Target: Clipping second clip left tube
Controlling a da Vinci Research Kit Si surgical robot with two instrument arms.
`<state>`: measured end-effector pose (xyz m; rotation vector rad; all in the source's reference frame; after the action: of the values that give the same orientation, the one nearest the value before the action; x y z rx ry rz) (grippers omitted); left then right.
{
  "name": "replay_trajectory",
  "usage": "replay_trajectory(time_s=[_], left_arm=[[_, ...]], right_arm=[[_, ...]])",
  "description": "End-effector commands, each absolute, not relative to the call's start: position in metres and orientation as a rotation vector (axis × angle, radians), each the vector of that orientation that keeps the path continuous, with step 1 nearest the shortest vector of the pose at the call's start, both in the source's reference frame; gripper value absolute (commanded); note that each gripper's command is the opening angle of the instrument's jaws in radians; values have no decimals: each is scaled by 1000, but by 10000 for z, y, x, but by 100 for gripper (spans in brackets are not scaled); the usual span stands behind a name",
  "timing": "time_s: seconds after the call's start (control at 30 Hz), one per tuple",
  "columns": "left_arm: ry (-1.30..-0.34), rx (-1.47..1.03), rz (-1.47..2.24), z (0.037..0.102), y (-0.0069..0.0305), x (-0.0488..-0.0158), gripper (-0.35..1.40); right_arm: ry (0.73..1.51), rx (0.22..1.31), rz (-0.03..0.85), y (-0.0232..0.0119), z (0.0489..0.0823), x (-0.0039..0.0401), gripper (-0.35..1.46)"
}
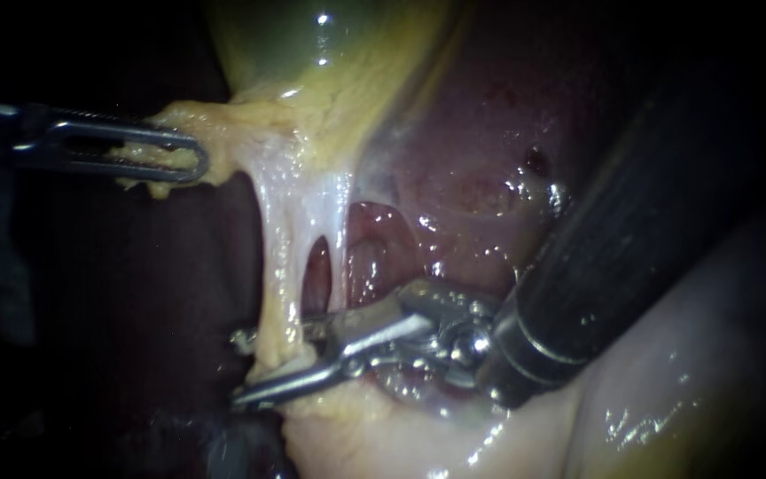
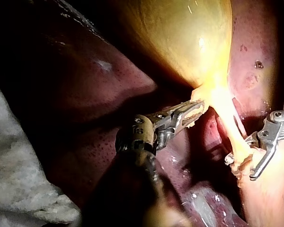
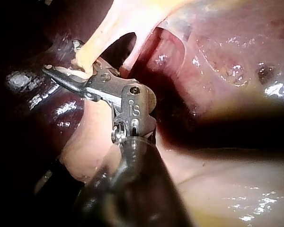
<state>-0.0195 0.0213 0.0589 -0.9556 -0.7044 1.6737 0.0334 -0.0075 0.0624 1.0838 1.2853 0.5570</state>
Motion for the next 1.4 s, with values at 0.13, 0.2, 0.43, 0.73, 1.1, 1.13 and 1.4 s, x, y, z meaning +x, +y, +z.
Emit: replay_trajectory(time_s=[0.13,0.2,0.43,0.73,1.1,1.13,1.4], left_arm=[[-705,-956,1674,589,213,-195,-35],[-705,-956,1674,589,213,-195,-35],[-705,-956,1674,589,213,-195,-35],[-705,-956,1674,589,214,-195,-35],[-706,-956,1674,590,214,-195,-35],[-706,-956,1674,590,214,-195,-35],[-706,-956,1674,590,214,-195,-35]], right_arm=[[1285,1085,553,-77,620,337,49],[1285,1085,553,-77,620,337,49],[1283,1079,558,-77,620,333,38],[1271,1077,554,-77,622,327,-1],[1265,1051,527,-76,623,322,-35],[1248,1048,522,-76,623,322,-35],[1192,1044,500,-74,627,317,-35]])
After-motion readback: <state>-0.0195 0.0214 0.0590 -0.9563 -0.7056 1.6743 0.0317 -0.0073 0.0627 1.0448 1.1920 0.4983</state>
